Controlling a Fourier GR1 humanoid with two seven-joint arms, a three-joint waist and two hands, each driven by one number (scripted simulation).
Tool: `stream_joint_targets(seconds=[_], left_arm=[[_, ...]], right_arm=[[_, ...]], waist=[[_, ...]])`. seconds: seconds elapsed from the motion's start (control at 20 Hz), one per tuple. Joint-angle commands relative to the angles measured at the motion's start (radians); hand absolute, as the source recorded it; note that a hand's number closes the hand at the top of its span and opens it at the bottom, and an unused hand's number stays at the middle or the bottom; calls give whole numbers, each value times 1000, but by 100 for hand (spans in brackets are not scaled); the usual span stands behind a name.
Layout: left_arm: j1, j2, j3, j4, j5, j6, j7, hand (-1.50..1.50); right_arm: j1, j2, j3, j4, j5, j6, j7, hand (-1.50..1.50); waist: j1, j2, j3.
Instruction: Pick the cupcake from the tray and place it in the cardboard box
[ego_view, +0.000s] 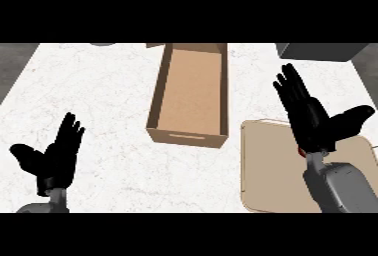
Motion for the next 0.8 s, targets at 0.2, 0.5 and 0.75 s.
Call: stream_joint_targets(seconds=[0.2, 0.5, 0.75], left_arm=[[-13, 148, -61, -15, -154, -53, -58, 0], [-3, 175, -126, -11, -225, -77, -79, 0], [-21, 212, -131, -9, -247, -100, -88, 0]], right_arm=[[90, -160, -222, -1, -75, 259, -440, -150], [186, -159, -451, 174, -130, 274, -711, -150], [277, -268, -463, 232, 20, 436, -1039, -150]], waist=[[-114, -14, 71], [-125, 9, 72], [-92, 5, 64]])
